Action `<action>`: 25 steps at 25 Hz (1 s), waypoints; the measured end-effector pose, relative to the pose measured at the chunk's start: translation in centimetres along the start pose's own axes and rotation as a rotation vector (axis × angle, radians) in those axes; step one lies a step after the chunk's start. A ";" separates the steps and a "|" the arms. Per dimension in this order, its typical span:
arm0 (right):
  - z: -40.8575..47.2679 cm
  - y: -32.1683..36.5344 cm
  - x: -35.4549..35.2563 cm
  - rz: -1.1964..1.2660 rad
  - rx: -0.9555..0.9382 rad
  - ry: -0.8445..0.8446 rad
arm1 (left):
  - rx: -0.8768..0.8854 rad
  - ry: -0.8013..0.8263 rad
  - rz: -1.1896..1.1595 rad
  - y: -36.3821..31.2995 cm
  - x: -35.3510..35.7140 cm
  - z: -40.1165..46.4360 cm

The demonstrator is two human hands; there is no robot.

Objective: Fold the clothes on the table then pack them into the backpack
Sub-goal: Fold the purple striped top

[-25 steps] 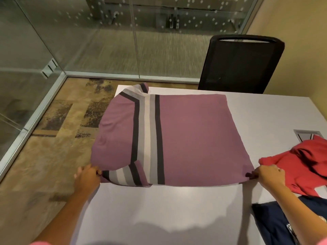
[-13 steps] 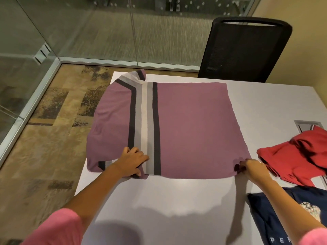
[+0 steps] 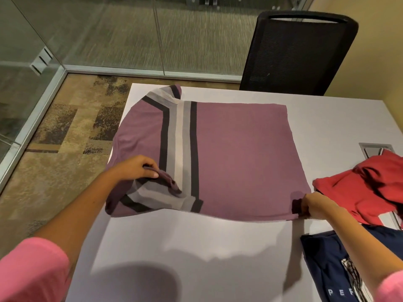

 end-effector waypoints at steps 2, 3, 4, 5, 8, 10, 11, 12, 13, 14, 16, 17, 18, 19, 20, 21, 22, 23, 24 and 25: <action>0.1 -0.1 -2.1 0.140 -0.010 -0.085 | -0.100 -0.154 0.203 0.8 -2.9 1.6; 0.2 -0.1 -3.9 0.123 -0.028 -0.184 | -0.167 -0.276 0.305 1.1 -4.2 2.1; 0.4 -0.2 -5.9 0.125 -0.029 -0.316 | -0.230 -0.394 0.363 1.2 -5.3 2.3; 0.4 -0.5 -7.9 0.167 -0.031 -0.471 | -0.277 -0.510 0.376 1.2 -6.0 2.0; -0.2 -1.4 -11.5 0.425 -0.046 -0.829 | -0.411 -0.611 0.279 3.1 -5.2 0.9; 0.8 -2.5 -11.0 0.568 0.003 -0.829 | -0.525 -0.542 0.232 5.8 -2.7 -0.1; 1.3 -2.6 -10.3 0.611 0.023 -0.783 | -0.586 -0.521 0.202 7.3 -1.5 -1.0; 1.8 -2.8 -9.3 0.649 0.050 -0.723 | -0.644 -0.514 0.183 8.7 -0.3 -2.0; 2.3 -3.0 -7.9 0.695 0.082 -0.648 | -0.698 -0.511 0.177 9.8 0.6 -3.1; 2.6 -3.5 -6.6 0.742 0.123 -0.591 | -0.734 -0.510 0.180 10.8 1.5 -4.1; 2.6 -4.5 -4.3 0.844 0.222 -0.533 | -0.748 -0.503 0.199 11.9 2.8 -5.7; 2.5 -4.9 -3.5 0.882 0.274 -0.528 | -0.744 -0.503 0.211 12.0 3.2 -6.3; 2.3 -5.4 -2.9 0.909 0.317 -0.533 | -0.736 -0.504 0.229 12.0 3.6 -6.9; 2.2 -5.6 -2.6 0.922 0.343 -0.542 | -0.729 -0.503 0.252 12.1 3.8 -7.2; 2.3 -5.6 -2.6 0.924 0.350 -0.539 | -0.721 -0.502 0.272 12.1 4.0 -7.4; 2.3 -5.3 -2.6 0.909 0.347 -0.522 | -0.714 -0.506 0.285 12.1 4.2 -7.5; 2.5 -4.9 -2.6 0.888 0.332 -0.496 | -0.709 -0.513 0.290 12.2 4.3 -7.5; 2.6 -4.5 -2.6 0.860 0.311 -0.471 | -0.711 -0.525 0.286 12.3 4.3 -7.6; 2.9 -4.3 -2.4 0.838 0.287 -0.452 | -0.716 -0.536 0.274 12.5 4.4 -7.7; 3.0 -4.0 -2.4 0.816 0.269 -0.434 | -0.728 -0.550 0.259 12.7 4.5 -7.8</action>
Point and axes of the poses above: each hand's wrist, its own z-axis towards the middle knuckle, its own x-axis out of the palm, y = z × x, the point moved 9 cm from there along z, towards the middle knuckle, and after that the axes turned 7 degrees about z, right-handed, at the moved point
